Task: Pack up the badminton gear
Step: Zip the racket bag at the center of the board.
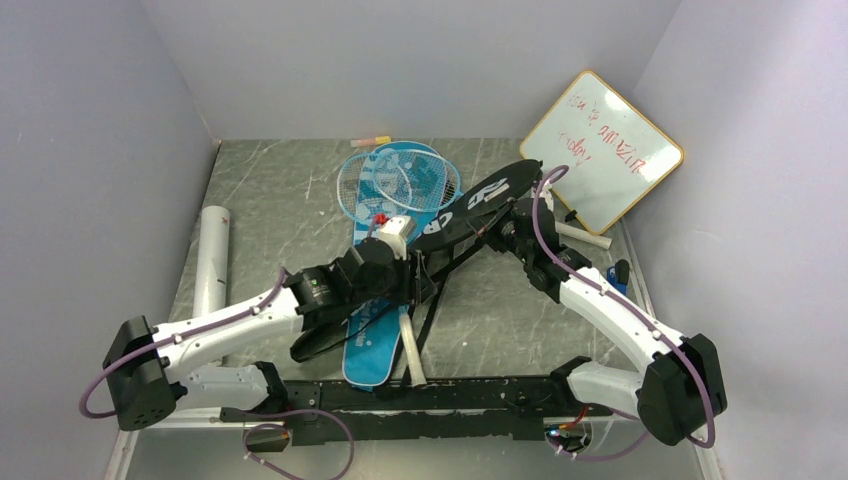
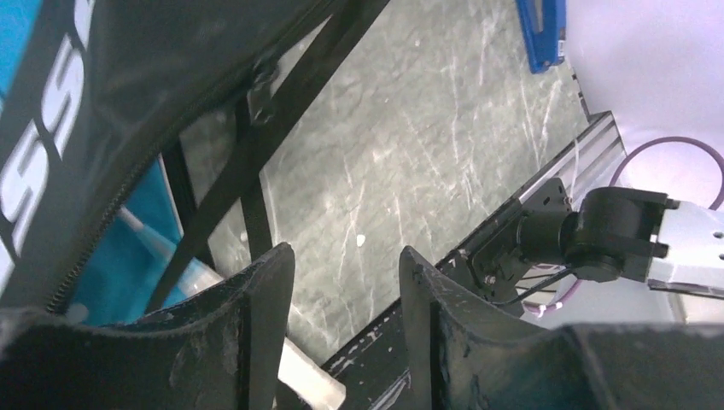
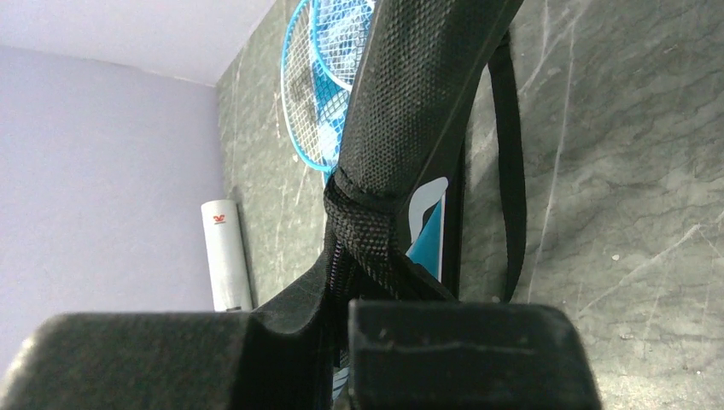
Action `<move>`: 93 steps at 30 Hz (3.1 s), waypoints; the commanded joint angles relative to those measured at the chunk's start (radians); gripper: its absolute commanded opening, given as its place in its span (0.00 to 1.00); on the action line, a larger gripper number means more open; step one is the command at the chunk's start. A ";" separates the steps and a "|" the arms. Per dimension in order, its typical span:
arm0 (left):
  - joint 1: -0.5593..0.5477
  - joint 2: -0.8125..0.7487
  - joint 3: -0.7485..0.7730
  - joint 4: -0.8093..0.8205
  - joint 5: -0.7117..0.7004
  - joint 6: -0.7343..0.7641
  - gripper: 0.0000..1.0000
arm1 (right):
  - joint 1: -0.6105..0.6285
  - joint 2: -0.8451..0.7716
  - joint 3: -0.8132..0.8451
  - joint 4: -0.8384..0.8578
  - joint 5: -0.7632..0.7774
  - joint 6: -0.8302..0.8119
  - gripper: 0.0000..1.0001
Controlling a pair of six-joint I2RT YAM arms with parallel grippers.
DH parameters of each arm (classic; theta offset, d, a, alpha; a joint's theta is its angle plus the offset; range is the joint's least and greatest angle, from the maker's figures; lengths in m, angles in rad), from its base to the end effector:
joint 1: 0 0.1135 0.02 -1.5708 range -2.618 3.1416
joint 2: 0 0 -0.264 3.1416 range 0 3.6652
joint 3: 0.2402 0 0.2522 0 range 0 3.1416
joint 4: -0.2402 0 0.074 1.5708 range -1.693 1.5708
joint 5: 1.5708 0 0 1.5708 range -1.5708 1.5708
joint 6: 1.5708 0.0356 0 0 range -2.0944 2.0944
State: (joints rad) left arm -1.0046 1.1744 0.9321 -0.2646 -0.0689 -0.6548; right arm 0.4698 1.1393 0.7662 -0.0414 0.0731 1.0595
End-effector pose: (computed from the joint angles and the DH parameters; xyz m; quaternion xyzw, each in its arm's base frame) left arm 0.1448 -0.2232 0.3033 0.1327 0.8512 -0.3539 0.3641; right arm 0.2328 0.1153 0.2758 0.2623 0.7950 0.3560 0.4153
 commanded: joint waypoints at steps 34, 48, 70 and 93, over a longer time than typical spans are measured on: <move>0.068 0.126 -0.145 0.542 -0.240 -0.292 0.38 | -0.002 -0.078 0.011 0.159 -0.020 0.013 0.00; 0.073 0.117 -0.075 0.354 -0.310 -0.256 0.05 | -0.001 -0.060 0.007 0.158 0.044 0.007 0.00; 0.222 -0.108 -0.130 -0.205 -0.089 -0.169 0.05 | -0.115 0.234 0.303 0.235 0.137 -0.168 0.00; 0.261 -0.144 -0.237 -0.304 0.029 -0.063 0.05 | -0.382 0.597 0.709 0.251 -0.235 -0.245 0.00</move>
State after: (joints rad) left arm -0.7437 1.0275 0.7097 -0.5201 -0.0937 -0.7574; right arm 0.1196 1.7493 1.3804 0.0368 -0.1516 0.8379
